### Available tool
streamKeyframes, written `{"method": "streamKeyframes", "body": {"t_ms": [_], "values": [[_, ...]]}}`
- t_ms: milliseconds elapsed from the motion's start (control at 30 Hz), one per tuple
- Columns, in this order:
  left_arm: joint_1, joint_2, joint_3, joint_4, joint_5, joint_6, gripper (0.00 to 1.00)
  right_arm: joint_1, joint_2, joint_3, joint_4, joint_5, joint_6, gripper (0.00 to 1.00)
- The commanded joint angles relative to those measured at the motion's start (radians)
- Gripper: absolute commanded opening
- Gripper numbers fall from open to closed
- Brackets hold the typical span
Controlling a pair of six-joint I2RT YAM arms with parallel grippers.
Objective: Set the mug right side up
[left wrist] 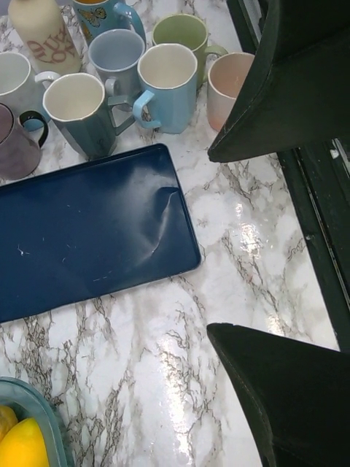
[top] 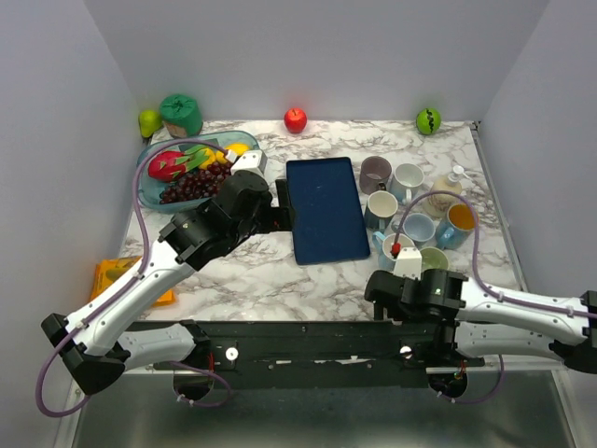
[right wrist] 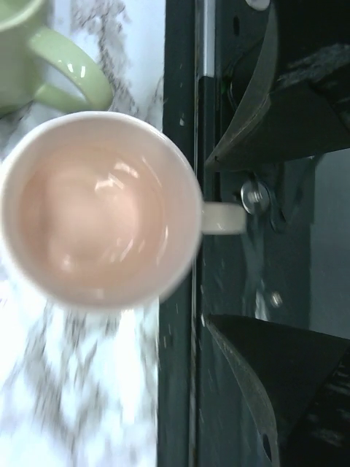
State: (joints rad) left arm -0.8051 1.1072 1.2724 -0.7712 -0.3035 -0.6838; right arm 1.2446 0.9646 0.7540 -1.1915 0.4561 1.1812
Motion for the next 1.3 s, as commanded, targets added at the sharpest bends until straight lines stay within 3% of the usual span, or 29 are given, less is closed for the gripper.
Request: {"method": "streamKeyframes", "body": {"t_ms": [0,267,533,767,1267], "values": [[0.004,-0.058,0.034,-0.066,-0.025,-0.011,0.99,0.006,-0.099,0.152,-0.105,0.065,-0.015,0.87],[0.004,-0.148,0.171,-0.092,-0.008,0.067,0.99,0.006,-0.277,0.418,-0.148,0.151,-0.165,0.93],[0.003,-0.158,0.375,-0.077,0.055,0.182,0.99,0.006,-0.293,0.815,-0.099,0.236,-0.451,0.98],[0.004,-0.162,0.389,-0.06,0.081,0.176,0.99,0.006,-0.322,0.831,0.01,0.201,-0.543,0.99],[0.004,-0.147,0.372,-0.059,0.076,0.191,0.99,0.004,-0.359,0.806,0.026,0.194,-0.552,1.0]]}}
